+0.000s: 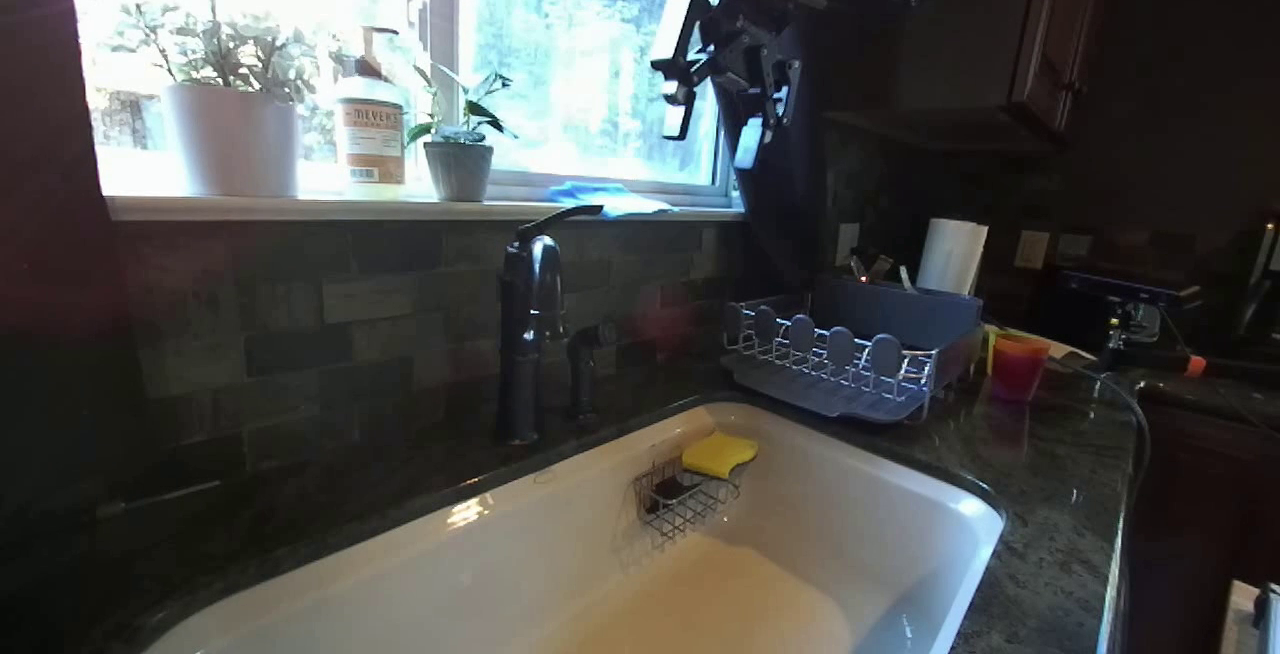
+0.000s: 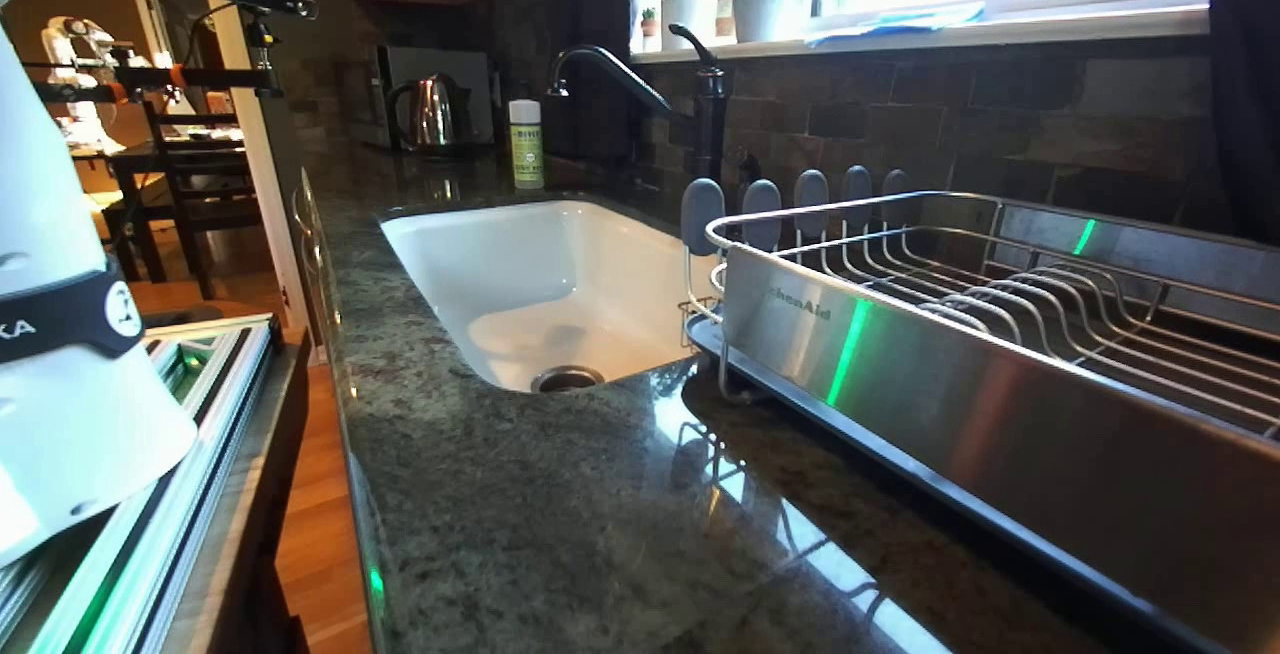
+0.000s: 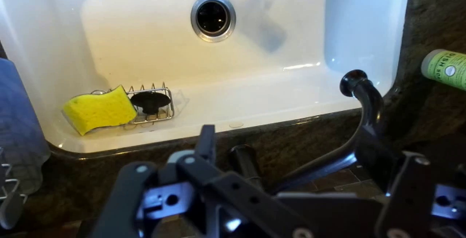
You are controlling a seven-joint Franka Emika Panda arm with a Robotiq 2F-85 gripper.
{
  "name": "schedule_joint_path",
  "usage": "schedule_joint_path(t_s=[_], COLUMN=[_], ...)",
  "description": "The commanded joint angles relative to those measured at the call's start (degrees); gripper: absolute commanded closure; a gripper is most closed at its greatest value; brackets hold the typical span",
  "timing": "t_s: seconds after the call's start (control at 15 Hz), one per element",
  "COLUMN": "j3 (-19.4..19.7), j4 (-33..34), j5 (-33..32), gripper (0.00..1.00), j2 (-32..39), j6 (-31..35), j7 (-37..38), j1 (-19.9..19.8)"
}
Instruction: Close the faucet.
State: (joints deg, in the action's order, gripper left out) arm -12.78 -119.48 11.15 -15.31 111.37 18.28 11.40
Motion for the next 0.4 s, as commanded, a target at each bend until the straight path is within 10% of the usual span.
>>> schedule_joint_path(t_s=[0.0, 0.33], j3=[-0.39, -0.49], j4=[-0.77, -2.15], j5=[0.09, 0.12], gripper=[0.0, 0.0], j2=[-0.76, -2.16], j6=[-0.05, 0.0], j7=[0.85, 1.79], j1=[-0.43, -0.57])
